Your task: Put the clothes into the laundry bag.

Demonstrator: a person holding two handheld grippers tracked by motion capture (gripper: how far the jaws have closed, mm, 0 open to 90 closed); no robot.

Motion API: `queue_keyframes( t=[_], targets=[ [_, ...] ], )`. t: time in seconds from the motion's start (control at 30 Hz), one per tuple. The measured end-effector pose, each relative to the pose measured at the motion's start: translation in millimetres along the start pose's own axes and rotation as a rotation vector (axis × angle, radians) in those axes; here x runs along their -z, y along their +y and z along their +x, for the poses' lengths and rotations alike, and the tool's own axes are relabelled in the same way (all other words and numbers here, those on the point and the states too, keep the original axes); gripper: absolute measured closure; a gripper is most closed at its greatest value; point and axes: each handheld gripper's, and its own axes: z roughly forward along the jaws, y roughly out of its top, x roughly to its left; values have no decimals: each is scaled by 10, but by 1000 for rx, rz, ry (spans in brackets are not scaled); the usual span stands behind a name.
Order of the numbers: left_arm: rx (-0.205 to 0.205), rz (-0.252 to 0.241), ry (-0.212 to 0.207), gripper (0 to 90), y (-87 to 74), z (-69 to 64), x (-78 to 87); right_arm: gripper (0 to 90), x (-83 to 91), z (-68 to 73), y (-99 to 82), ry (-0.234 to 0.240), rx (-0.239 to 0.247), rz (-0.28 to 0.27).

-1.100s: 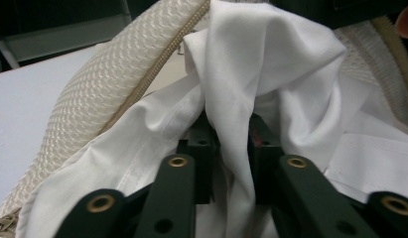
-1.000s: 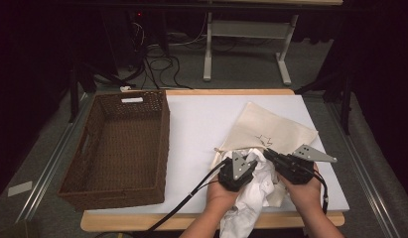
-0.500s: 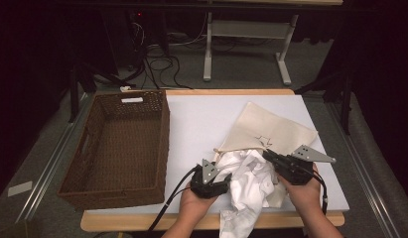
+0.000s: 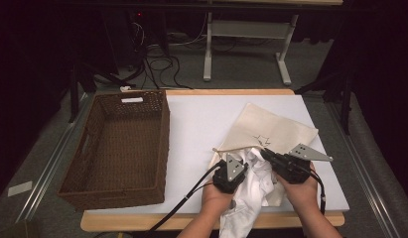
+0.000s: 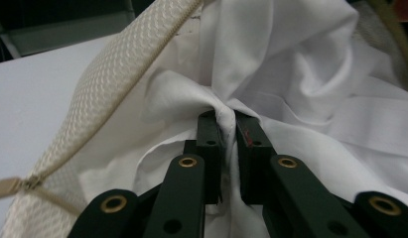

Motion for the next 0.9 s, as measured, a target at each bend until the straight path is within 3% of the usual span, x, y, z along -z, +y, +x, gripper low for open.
queue_keyframes(
  t=[0.1, 0.17, 0.3, 0.33, 0.4, 0.47, 0.53, 0.63, 0.7, 0.73, 0.8, 0.9],
  targets=[
    [7, -15, 2, 795, -16, 18, -41, 869, -5, -11, -6, 2, 0, 0],
    [28, -41, -1, 702, -35, 52, 13, 869, 9, -26, -10, 4, -8, 1],
    [3, -48, 14, 534, -34, 82, 153, 868, 37, -39, -16, 3, -5, -2],
    [-3, -66, 36, 508, -24, 108, 309, 868, 46, -42, -18, 0, -8, -4],
    [14, -84, 29, 477, -21, 127, 445, 868, 50, -43, -18, 3, -8, -4],
    [0, -89, 28, 423, -36, 110, 551, 867, 50, -39, -19, -2, -7, -3],
    [-7, -99, 9, 387, -72, 82, 621, 866, 48, -38, -21, 2, -6, 0],
    [16, -112, -59, 292, -159, 24, 661, 865, 43, -30, -24, -2, -7, 3],
    [41, -81, -151, 261, -202, -34, 638, 865, 42, -27, -25, -4, -8, 3],
    [40, -60, -178, 240, -213, -76, 609, 865, 42, -28, -25, -4, -7, 3],
    [12, -6, -186, 206, -242, -154, 535, 865, 44, -34, -25, -2, -6, 3],
    [23, 65, -190, 206, -305, -197, 412, 865, 43, -30, -29, -2, -9, 5]
  ],
)
